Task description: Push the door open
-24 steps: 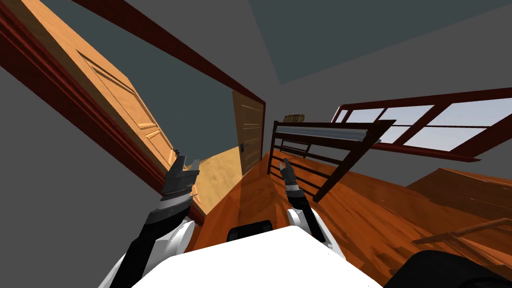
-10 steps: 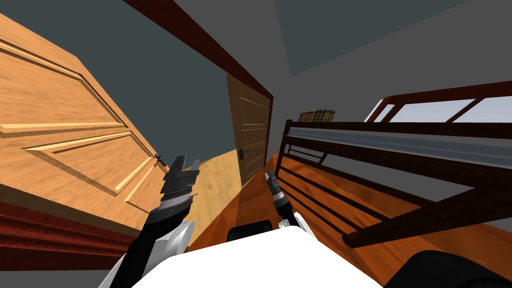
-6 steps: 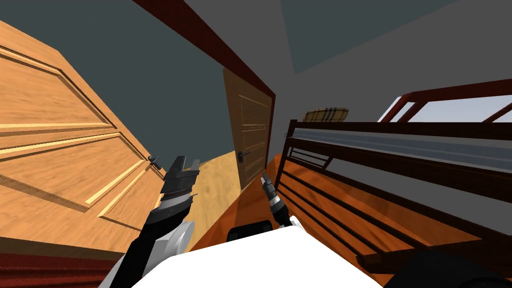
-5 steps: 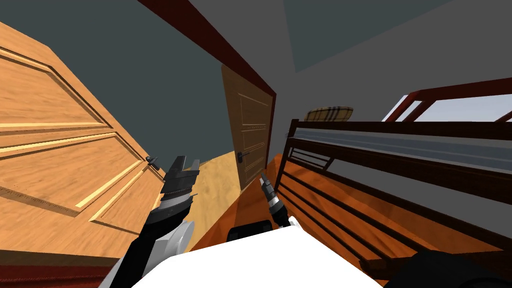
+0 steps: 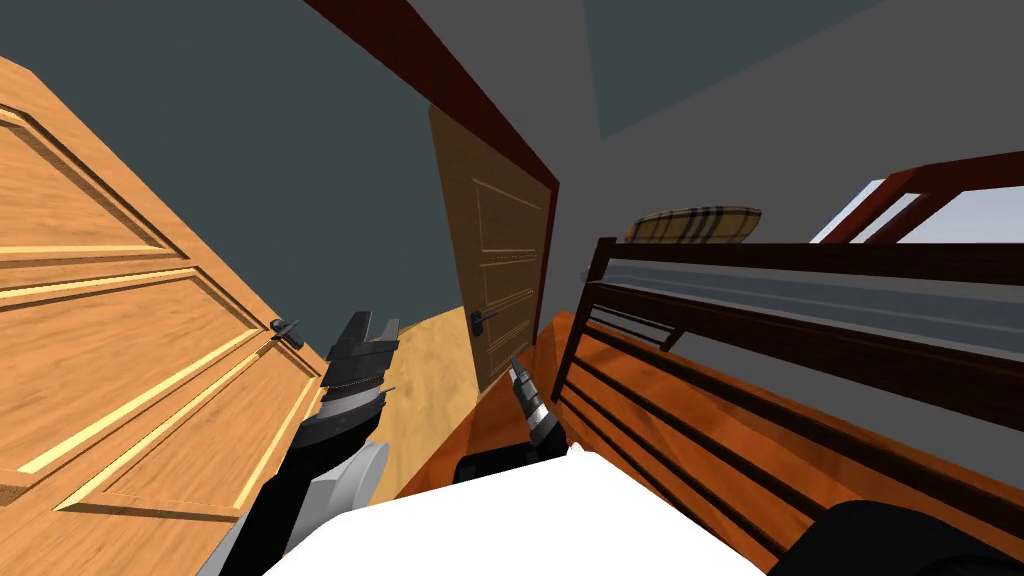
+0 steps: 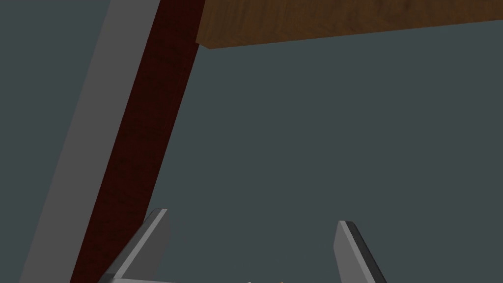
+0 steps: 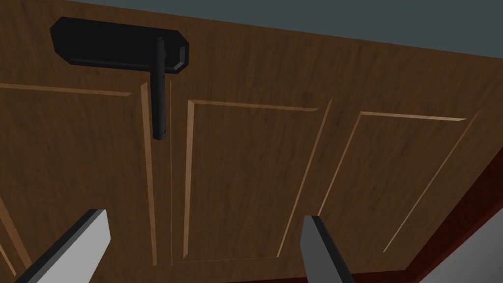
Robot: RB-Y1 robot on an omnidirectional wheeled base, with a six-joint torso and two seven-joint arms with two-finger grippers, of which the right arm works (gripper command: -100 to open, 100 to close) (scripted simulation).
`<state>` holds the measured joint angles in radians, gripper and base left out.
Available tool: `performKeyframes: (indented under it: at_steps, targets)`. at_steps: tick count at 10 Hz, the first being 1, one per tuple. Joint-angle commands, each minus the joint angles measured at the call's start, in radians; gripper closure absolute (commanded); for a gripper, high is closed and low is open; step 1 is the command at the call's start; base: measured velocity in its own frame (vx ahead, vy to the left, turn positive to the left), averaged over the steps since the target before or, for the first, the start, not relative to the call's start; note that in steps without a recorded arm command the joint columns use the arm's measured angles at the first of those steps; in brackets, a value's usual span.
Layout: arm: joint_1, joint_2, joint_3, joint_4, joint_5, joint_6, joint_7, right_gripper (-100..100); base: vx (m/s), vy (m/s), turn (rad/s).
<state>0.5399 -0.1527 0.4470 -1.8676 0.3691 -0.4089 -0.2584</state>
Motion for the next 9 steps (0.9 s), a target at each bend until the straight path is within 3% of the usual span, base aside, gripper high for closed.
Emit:
performKeyframes:
  at_steps: [1,9]
  targets:
    - [-0.008,-0.012,0.027,0.021,0.024,0.008,-0.027,-100,0.228,-0.072,0.062]
    - [-0.011,-0.029,0.134,0.108,0.115,0.013,-0.094,-100,0.23,-0.073,0.047]
